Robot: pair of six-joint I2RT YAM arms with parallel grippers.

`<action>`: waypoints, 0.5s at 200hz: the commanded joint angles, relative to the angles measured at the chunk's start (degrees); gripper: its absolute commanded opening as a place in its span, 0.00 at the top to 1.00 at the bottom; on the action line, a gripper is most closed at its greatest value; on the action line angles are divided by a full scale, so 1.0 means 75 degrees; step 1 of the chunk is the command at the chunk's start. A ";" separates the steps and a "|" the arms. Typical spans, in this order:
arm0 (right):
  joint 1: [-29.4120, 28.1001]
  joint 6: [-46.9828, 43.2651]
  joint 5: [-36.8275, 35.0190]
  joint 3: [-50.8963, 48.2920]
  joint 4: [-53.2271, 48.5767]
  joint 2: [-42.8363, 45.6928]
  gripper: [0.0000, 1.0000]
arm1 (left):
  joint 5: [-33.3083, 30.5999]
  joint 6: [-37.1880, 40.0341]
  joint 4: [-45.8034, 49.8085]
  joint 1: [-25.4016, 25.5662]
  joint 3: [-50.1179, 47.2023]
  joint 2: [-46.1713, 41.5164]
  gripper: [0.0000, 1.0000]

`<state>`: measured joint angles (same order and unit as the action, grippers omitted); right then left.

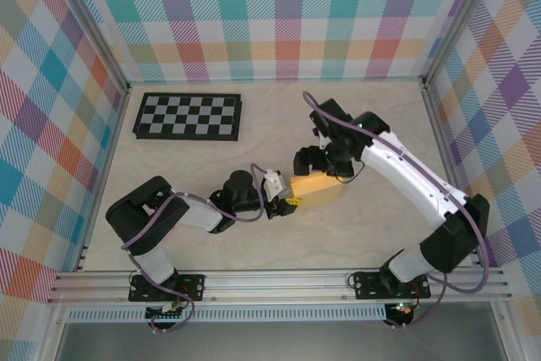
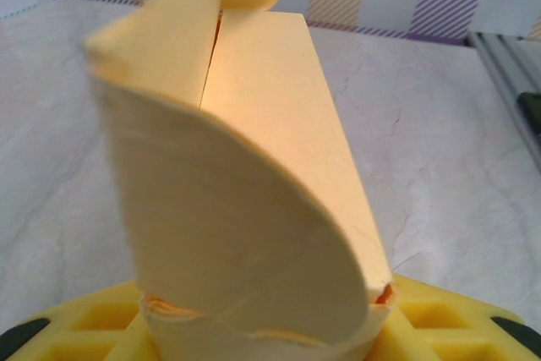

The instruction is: Fold the paper box

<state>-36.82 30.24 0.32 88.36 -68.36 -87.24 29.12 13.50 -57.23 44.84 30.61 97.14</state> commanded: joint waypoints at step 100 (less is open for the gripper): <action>-0.0238 0.0396 -0.0392 0.2548 -0.2797 -0.1921 0.00 | 0.0963 -0.0010 0.0289 -0.0478 0.0335 -0.0625 0.53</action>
<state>-37.45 31.31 2.70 105.86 -82.50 -101.16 35.14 13.52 -52.62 42.50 31.97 94.00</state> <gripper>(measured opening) 0.999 0.481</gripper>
